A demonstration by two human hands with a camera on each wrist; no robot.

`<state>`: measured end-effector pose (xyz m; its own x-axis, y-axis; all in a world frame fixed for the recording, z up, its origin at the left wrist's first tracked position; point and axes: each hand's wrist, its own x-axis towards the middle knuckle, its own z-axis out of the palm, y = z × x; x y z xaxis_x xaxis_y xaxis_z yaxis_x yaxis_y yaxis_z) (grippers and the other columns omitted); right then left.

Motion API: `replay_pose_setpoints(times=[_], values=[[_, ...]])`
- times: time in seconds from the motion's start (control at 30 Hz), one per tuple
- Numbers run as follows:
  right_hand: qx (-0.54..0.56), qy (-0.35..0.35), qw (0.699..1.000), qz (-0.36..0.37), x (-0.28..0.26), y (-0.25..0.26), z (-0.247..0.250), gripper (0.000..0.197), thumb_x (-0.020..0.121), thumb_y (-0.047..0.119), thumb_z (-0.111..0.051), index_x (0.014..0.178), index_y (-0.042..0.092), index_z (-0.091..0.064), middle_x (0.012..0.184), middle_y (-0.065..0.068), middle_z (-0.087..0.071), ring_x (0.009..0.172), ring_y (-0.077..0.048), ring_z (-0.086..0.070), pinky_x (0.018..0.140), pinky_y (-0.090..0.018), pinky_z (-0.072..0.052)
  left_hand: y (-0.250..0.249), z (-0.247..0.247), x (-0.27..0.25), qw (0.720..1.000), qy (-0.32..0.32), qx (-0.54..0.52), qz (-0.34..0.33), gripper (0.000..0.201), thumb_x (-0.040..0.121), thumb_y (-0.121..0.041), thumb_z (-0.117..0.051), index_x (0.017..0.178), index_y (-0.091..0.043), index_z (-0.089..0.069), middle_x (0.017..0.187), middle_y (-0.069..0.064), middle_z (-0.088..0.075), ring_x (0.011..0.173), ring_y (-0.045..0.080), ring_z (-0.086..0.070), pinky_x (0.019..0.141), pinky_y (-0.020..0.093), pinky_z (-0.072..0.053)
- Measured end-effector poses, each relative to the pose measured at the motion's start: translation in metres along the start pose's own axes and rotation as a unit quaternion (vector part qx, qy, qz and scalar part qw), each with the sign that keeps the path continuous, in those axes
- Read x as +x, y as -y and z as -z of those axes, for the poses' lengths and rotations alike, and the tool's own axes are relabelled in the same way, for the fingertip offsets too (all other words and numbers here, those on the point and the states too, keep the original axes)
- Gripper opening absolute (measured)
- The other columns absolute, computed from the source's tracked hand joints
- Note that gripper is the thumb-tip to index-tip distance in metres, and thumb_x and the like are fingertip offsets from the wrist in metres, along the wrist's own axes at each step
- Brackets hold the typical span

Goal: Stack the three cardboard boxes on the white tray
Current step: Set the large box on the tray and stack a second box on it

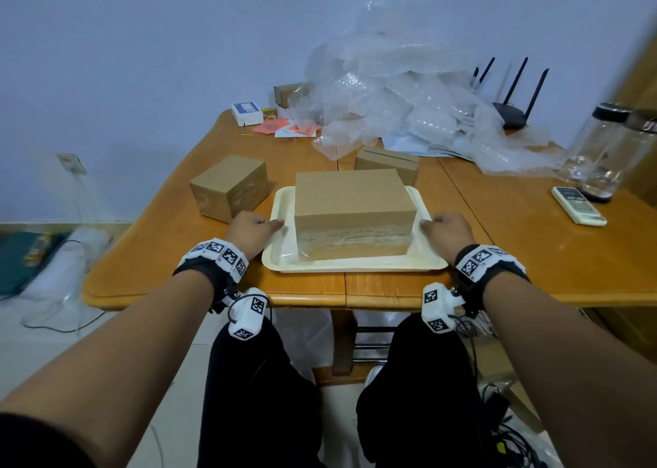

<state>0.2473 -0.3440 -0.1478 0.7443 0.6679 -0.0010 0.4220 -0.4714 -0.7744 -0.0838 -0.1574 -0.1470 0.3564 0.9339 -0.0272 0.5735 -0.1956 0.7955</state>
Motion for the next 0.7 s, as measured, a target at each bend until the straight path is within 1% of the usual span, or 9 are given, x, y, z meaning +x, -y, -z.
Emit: replay_pose_setpoints(times=[0.23,0.33,0.4,0.47,0.53,0.57,0.63,0.67,0.7], values=[[0.027,0.003,1.0,0.005,-0.007,-0.004,0.002,0.027,0.094,0.029,-0.061,0.077,0.008,-0.062,0.077,-0.013,-0.057,0.072,-0.027,-0.054,0.066,-0.036,-0.042,0.007,-0.003,-0.004,0.999,-0.014,-0.018,-0.025,0.061,0.095,-0.04,-0.068,0.049,-0.02,-0.035,0.045,-0.002,-0.03,0.043,0.016,-0.026,0.051,0.028,-0.023],[0.052,0.0,0.999,-0.012,-0.013,-0.001,0.004,0.025,0.094,0.029,-0.062,0.104,0.009,-0.072,0.101,-0.011,-0.073,0.089,-0.03,-0.067,0.08,-0.042,-0.055,0.005,-0.004,-0.008,0.999,-0.044,-0.016,-0.025,0.053,0.094,-0.051,-0.065,0.057,-0.019,-0.045,0.055,0.003,-0.042,0.051,0.019,-0.039,0.055,0.032,-0.032],[-0.001,-0.007,1.0,-0.014,-0.017,0.008,0.008,0.035,0.093,0.027,-0.06,0.125,0.013,-0.067,0.119,-0.01,-0.071,0.099,-0.028,-0.066,0.086,-0.041,-0.055,-0.003,0.001,-0.01,0.998,-0.057,-0.029,-0.002,0.049,0.094,-0.063,-0.055,0.076,-0.018,-0.056,0.073,0.004,-0.057,0.068,0.024,-0.054,0.068,0.038,-0.045],[-0.05,-0.058,0.997,0.015,-0.021,0.021,0.013,0.044,0.094,0.023,-0.057,0.137,0.014,-0.06,0.131,-0.009,-0.066,0.109,-0.028,-0.064,0.09,-0.037,-0.052,-0.01,0.009,-0.01,0.997,-0.056,-0.062,0.006,0.055,0.095,-0.07,-0.043,0.105,-0.019,-0.062,0.101,0.003,-0.064,0.093,0.026,-0.061,0.09,0.045,-0.051],[-0.01,-0.124,0.99,0.068,-0.027,0.035,0.02,0.04,0.096,0.018,-0.053,0.134,0.012,-0.063,0.131,-0.007,-0.067,0.117,-0.026,-0.062,0.094,-0.034,-0.048,-0.015,0.014,-0.014,0.995,-0.039,-0.094,-0.022,0.068,0.094,-0.073,-0.034,0.127,-0.022,-0.063,0.132,0.001,-0.059,0.122,0.024,-0.055,0.108,0.05,-0.042],[0.044,-0.125,0.988,0.079,-0.028,0.04,0.021,0.035,0.098,0.017,-0.051,0.129,0.011,-0.067,0.124,-0.003,-0.068,0.114,-0.022,-0.061,0.095,-0.032,-0.046,-0.018,0.014,-0.019,0.993,-0.024,-0.104,-0.05,0.069,0.095,-0.073,-0.031,0.132,-0.025,-0.064,0.139,-0.002,-0.055,0.129,0.021,-0.051,0.111,0.044,-0.038],[0.185,-0.052,0.98,0.055,-0.033,0.049,0.016,0.027,0.099,0.019,-0.05,0.111,0.011,-0.072,0.101,0.0,-0.064,0.096,-0.019,-0.058,0.087,-0.033,-0.047,-0.018,0.01,-0.031,0.989,0.031,-0.091,-0.109,0.074,0.094,-0.077,-0.032,0.143,-0.028,-0.058,0.145,-0.007,-0.052,0.135,0.017,-0.048,0.109,0.034,-0.037],[0.257,0.0,0.966,0.029,-0.037,0.052,0.011,0.025,0.1,0.022,-0.05,0.105,0.011,-0.071,0.096,-0.003,-0.062,0.091,-0.02,-0.058,0.085,-0.035,-0.049,-0.015,0.006,-0.035,0.986,0.062,-0.071,-0.135,0.084,0.088,-0.082,-0.036,0.151,-0.028,-0.049,0.15,-0.008,-0.05,0.137,0.016,-0.047,0.112,0.036,-0.037],[0.311,0.046,0.949,0.004,-0.04,0.053,0.005,0.027,0.101,0.026,-0.049,0.105,0.008,-0.069,0.099,-0.005,-0.063,0.093,-0.021,-0.059,0.089,-0.037,-0.052,-0.016,0.002,-0.042,0.984,0.089,-0.045,-0.15,0.096,0.082,-0.087,-0.042,0.157,-0.028,-0.04,0.153,-0.008,-0.047,0.138,0.015,-0.046,0.114,0.038,-0.037]])
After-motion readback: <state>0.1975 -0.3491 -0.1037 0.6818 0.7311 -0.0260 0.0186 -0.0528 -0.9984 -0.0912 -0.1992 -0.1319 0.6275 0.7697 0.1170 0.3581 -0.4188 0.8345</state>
